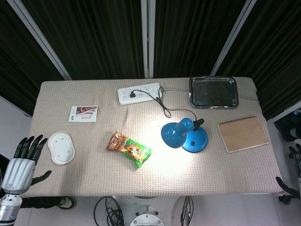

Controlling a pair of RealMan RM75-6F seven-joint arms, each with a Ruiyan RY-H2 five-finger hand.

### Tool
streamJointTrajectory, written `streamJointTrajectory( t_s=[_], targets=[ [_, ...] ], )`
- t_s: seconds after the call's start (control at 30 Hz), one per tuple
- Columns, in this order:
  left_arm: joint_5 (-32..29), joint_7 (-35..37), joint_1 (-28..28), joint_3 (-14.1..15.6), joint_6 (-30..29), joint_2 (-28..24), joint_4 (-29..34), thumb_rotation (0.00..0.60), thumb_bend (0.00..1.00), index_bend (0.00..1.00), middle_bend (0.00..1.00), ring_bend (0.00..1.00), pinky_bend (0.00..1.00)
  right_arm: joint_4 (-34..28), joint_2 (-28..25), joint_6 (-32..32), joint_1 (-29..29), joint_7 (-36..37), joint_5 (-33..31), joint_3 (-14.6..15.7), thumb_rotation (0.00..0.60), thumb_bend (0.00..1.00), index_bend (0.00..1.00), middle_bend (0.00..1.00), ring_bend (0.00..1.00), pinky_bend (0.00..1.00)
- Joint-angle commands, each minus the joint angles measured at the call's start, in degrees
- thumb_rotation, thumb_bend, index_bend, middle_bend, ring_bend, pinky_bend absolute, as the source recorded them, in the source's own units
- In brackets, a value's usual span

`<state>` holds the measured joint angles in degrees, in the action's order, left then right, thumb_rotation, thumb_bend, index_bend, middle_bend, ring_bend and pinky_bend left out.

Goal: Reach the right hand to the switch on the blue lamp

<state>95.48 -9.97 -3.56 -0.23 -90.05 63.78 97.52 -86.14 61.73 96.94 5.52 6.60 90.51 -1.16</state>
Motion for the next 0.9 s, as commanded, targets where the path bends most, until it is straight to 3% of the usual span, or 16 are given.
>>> streamJointTrajectory(
  t_s=[0.03, 0.47, 0.5, 0.53, 0.63, 0.67, 0.9],
  targets=[
    [-0.11, -0.10, 0.12, 0.04, -0.11, -0.05, 0.07, 0.600, 0.00, 0.00, 0.00, 0.00, 0.00, -0.22, -0.08, -0.11, -0.15, -0.04, 0.24, -0.09, 0.600, 0.12, 0.00, 0.00, 0.00, 0.00],
    [-0.37, -0.16, 0.35, -0.01, -0.48, -0.26, 0.57, 0.600, 0.00, 0.00, 0.00, 0.00, 0.00, 1.12, 0.89, -0.15, -1.48, 1.48, 3.07, -0.13, 0.600, 0.15, 0.00, 0.00, 0.00, 0.00],
    [-0.34, -0.11, 0.33, -0.01, -0.48, -0.14, 0.48, 0.600, 0.00, 0.00, 0.00, 0.00, 0.00, 1.02, 0.86, -0.46, -1.72, 1.05, 3.13, -0.18, 0.600, 0.15, 0.00, 0.04, 0.03, 0.04],
    [-0.27, -0.07, 0.33, 0.02, -0.49, 0.01, 0.40, 0.600, 0.00, 0.00, 0.00, 0.00, 0.00, 0.96, 0.93, -0.42, -1.96, 0.94, 3.39, -0.34, 0.600, 0.15, 0.00, 0.12, 0.10, 0.11],
    [-0.19, -0.09, 0.39, 0.33, -0.25, 0.52, 0.07, 0.600, 0.00, 0.00, 0.00, 0.00, 0.00, -0.13, 0.92, -1.90, -2.87, 3.31, 4.28, 0.27, 0.600, 0.17, 0.00, 0.74, 0.72, 0.78],
    [-0.25, -0.18, 0.42, 0.44, -0.12, 0.63, -0.02, 0.600, 0.00, 0.00, 0.00, 0.00, 0.00, -0.22, 0.70, -2.83, -3.34, 2.99, 4.58, 0.53, 0.600, 0.18, 0.00, 0.86, 0.83, 0.91],
    [0.05, -0.67, 0.84, 0.63, -0.77, 0.21, 0.43, 0.600, 0.00, 0.00, 0.00, 0.00, 0.00, -3.23, 0.99, -6.68, -6.16, -3.86, 6.22, 0.62, 0.600, 0.23, 0.00, 0.94, 0.90, 0.94]
  ],
)
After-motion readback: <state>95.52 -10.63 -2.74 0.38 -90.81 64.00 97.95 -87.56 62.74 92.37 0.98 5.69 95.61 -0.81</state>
